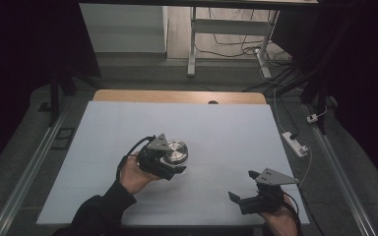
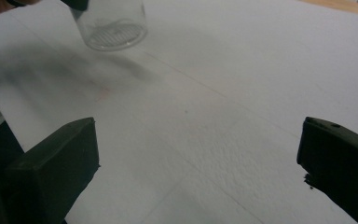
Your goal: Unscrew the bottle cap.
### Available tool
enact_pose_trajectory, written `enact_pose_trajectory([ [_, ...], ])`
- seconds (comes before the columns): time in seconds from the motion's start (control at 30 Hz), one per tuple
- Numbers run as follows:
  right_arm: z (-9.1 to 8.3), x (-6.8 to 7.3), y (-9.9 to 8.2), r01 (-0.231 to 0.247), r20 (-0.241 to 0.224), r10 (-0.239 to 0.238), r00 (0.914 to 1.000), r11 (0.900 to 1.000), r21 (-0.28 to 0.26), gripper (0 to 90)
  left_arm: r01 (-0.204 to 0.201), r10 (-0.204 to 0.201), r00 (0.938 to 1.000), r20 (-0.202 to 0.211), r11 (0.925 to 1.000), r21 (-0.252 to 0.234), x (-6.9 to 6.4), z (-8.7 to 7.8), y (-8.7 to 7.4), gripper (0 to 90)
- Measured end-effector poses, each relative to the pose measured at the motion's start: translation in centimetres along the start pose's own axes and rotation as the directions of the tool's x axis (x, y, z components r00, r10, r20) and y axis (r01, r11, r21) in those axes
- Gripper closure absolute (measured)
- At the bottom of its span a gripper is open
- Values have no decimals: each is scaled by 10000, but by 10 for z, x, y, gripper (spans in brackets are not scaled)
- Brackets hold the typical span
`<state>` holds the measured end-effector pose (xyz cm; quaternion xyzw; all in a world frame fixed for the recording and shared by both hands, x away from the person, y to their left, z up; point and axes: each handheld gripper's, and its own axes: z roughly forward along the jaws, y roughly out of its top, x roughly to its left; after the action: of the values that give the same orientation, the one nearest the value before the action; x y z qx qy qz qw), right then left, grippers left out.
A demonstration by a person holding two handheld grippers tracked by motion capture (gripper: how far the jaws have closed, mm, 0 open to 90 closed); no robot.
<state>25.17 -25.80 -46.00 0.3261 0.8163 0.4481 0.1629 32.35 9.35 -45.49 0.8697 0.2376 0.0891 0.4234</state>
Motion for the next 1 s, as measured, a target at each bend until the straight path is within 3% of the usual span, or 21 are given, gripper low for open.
enact_pose_trajectory([
  [0.43, 22, 17, 44, 947, -1011, -980, 9900, 9948, -372, 0, -40, 41, 9999, 128, 10000, -52, -2, 2, -1, 151],
  [0.6, 34, 21, 55, 838, -1690, -864, 9818, 9962, -224, 0, -54, 55, 9999, 160, 10000, -38, -2, 3, -1, 151],
  [1.0, 57, 36, 92, 1067, -1676, -1091, 9798, 9940, -238, 0, -169, 169, 9997, 153, 9999, 32, -4, 5, -1, 151],
])
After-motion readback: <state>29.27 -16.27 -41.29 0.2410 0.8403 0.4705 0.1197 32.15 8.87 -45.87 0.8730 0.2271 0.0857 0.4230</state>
